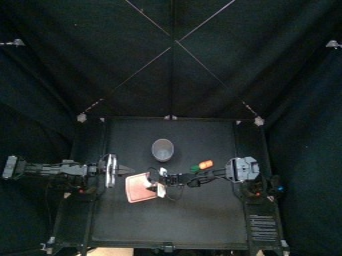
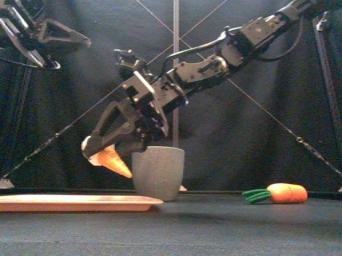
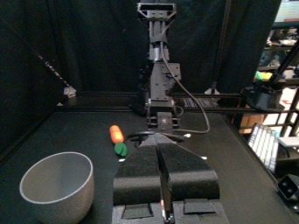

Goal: Pick the ice cream then place it on the pink plate
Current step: Drop ice cream on the pink plate and return to neutral

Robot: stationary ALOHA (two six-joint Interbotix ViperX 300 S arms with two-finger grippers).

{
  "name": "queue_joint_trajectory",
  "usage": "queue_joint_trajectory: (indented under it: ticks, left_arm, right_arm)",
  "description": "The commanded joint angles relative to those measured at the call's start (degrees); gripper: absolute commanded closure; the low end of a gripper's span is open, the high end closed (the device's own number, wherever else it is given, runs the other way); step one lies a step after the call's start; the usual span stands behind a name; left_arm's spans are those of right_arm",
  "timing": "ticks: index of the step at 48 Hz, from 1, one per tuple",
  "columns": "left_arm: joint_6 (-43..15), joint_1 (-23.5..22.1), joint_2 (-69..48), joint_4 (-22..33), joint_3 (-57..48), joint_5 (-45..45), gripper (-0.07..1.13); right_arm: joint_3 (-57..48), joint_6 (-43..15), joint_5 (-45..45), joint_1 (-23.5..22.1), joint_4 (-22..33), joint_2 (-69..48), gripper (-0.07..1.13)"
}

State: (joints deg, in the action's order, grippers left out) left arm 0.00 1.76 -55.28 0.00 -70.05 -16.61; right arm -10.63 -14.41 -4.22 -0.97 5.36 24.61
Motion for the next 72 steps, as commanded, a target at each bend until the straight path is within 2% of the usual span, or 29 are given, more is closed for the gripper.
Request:
queue_joint_trajectory:
  ticks: [1,6,9,23,31,51,65,72]
  left_arm:
    - [-0.1,0.1,0.2,-0.1,0.6,-0.3,1.09]
    - [-0.1,0.1,0.1,-0.1,0.6,-0.3,1.09]
    - [-0.1,0.1,0.1,-0.1,0.6,-0.3,1.09]
    - [-0.1,0.1,0.1,0.0,0.3,-0.1,1.09]
    - [-0.1,0.1,0.0,0.1,0.2,0.1,1.09]
    - [-0.1,0.2,-0.3,0.1,0.0,0.0,1.09]
    - [-0.1,0.4,-0.7,0.1,0.2,0.0,1.09]
    - [-0.1,0.4,-0.7,0.1,0.2,-0.1,1.09]
  right_arm:
    - [3.6,0.0,0.1,-0.6,1.1,-0.6,0.25]
    - [4.1,-0.1,0.5,-0.5,1.1,-0.4,0.04]
    - [3.9,-0.3,0.7,-0.5,1.1,-0.5,-0.02]
    - [-1.3,0.0,4.0,-1.5,3.1,-9.0,0.03]
    - [-10.3,-0.2,2.5,-2.6,4.4,-21.2,0.03]
    - [-36.7,-0.3,-9.6,-2.6,4.0,-52.1,0.03]
    - [-51.2,-0.3,-11.6,-0.4,3.2,-75.7,0.03]
    - [-55.5,-0.3,-11.6,1.5,3.3,-82.4,0.02]
